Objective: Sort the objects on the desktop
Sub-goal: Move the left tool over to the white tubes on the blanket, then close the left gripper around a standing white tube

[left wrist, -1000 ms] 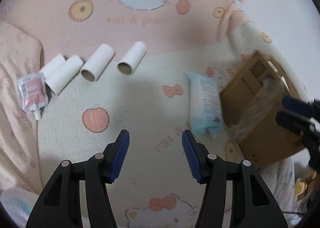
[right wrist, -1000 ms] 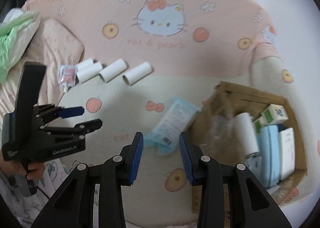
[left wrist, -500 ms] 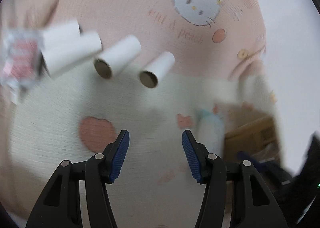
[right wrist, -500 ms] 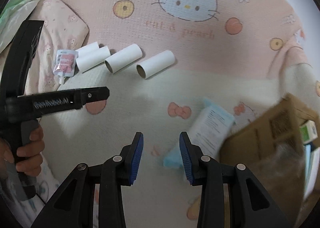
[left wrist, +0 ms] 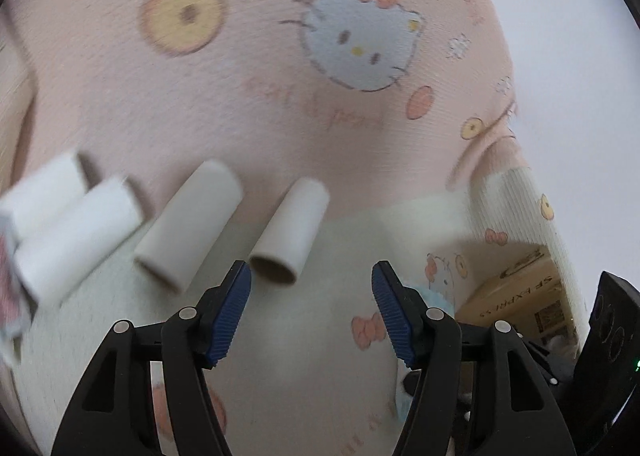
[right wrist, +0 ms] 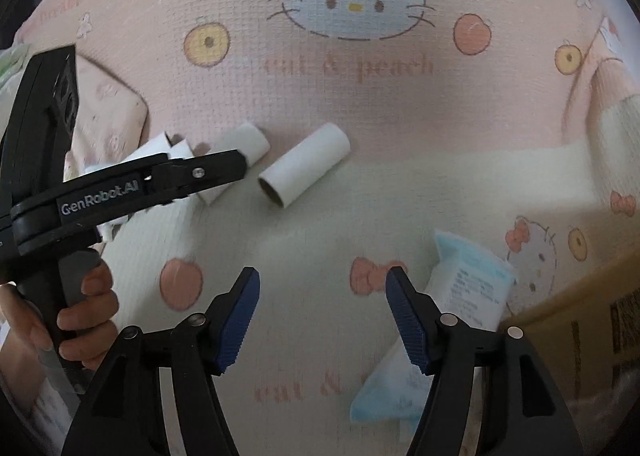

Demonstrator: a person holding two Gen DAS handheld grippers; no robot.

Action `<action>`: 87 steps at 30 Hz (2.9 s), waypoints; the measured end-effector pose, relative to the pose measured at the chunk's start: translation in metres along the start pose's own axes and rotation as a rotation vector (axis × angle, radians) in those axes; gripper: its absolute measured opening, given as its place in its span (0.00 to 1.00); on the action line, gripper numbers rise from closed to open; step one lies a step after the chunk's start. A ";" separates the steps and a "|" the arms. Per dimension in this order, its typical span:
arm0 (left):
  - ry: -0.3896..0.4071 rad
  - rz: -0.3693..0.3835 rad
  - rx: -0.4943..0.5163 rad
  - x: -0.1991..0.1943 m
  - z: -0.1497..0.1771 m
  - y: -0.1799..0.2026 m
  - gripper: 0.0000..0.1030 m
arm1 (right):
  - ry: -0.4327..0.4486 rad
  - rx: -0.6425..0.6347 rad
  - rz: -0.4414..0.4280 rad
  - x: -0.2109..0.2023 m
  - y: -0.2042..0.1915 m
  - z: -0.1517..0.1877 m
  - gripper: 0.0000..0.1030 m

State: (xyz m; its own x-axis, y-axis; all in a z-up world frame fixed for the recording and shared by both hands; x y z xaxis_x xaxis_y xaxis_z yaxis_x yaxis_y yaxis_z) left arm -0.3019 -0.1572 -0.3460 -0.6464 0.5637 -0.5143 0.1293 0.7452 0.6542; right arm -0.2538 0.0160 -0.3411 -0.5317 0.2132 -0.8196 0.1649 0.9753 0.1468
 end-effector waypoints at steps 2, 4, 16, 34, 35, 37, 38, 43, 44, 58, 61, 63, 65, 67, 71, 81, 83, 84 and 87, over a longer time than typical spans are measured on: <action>0.019 0.063 0.003 0.003 -0.006 0.006 0.65 | -0.003 -0.017 0.020 0.009 -0.002 -0.004 0.62; 0.027 0.073 0.007 0.011 -0.013 0.002 0.65 | -0.001 -0.033 0.026 0.015 -0.003 -0.007 0.62; -0.094 0.083 -0.230 0.048 -0.009 -0.039 0.46 | 0.008 0.012 -0.021 0.052 -0.013 -0.034 0.62; -0.199 0.136 -0.304 0.068 0.020 -0.024 0.41 | 0.001 -0.025 -0.095 0.086 -0.017 -0.043 0.62; -0.196 0.117 -0.304 0.071 0.019 -0.026 0.41 | -0.010 -0.027 -0.088 0.091 -0.016 -0.042 0.62; -0.201 0.097 -0.310 0.072 0.019 -0.028 0.41 | -0.033 -0.034 -0.061 0.099 -0.015 -0.042 0.62; -0.202 0.097 -0.314 0.072 0.019 -0.030 0.41 | -0.046 -0.036 -0.050 0.103 -0.014 -0.041 0.62; -0.184 0.107 -0.336 0.068 0.016 -0.030 0.42 | -0.139 0.004 -0.060 0.119 -0.013 -0.034 0.51; -0.183 0.111 -0.344 0.066 0.017 -0.031 0.43 | -0.159 0.008 -0.070 0.122 -0.014 -0.032 0.47; -0.188 0.227 -0.584 0.061 0.047 -0.028 0.72 | -0.201 -0.017 -0.154 0.081 -0.035 0.008 0.45; -0.209 0.217 -0.592 0.058 0.061 -0.023 0.72 | -0.215 -0.048 -0.163 0.070 -0.040 0.025 0.45; -0.214 0.197 -0.592 0.053 0.069 -0.022 0.72 | -0.220 -0.061 -0.168 0.062 -0.042 0.037 0.45; -0.217 0.184 -0.583 0.046 0.075 -0.020 0.72 | -0.240 -0.052 -0.197 0.055 -0.046 0.049 0.45; -0.212 0.178 -0.576 0.037 0.080 -0.020 0.72 | -0.248 -0.048 -0.215 0.048 -0.049 0.058 0.45; -0.209 0.175 -0.591 0.021 0.097 -0.021 0.72 | -0.254 -0.067 -0.249 0.030 -0.058 0.075 0.45; -0.343 0.190 -0.485 0.003 0.156 0.013 0.69 | -0.259 -0.079 -0.299 -0.010 -0.056 0.126 0.43; -0.362 0.153 -0.466 0.002 0.165 0.013 0.60 | -0.267 -0.071 -0.296 -0.013 -0.053 0.134 0.43; -0.373 0.122 -0.449 0.004 0.168 0.011 0.49 | -0.273 -0.055 -0.300 -0.014 -0.051 0.137 0.43; -0.379 0.149 -0.463 0.009 0.169 0.013 0.46 | -0.270 0.015 -0.284 -0.016 -0.043 0.137 0.43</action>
State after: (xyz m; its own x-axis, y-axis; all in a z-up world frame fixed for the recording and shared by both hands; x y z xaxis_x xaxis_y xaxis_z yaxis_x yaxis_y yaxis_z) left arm -0.1788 -0.0827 -0.4358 -0.3235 0.8007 -0.5041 -0.1966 0.4643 0.8636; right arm -0.1387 -0.0368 -0.4106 -0.3207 -0.0893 -0.9430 0.0561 0.9920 -0.1131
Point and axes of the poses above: each gripper's, at about its wrist camera, not at the fingertips, and x roughly the way its jaws point, y to its right, z to its underside, the point moved 10 cm from there along x, roughly the way its jaws point, and after that the axes turned 10 degrees about z, right-handed, at the moved point
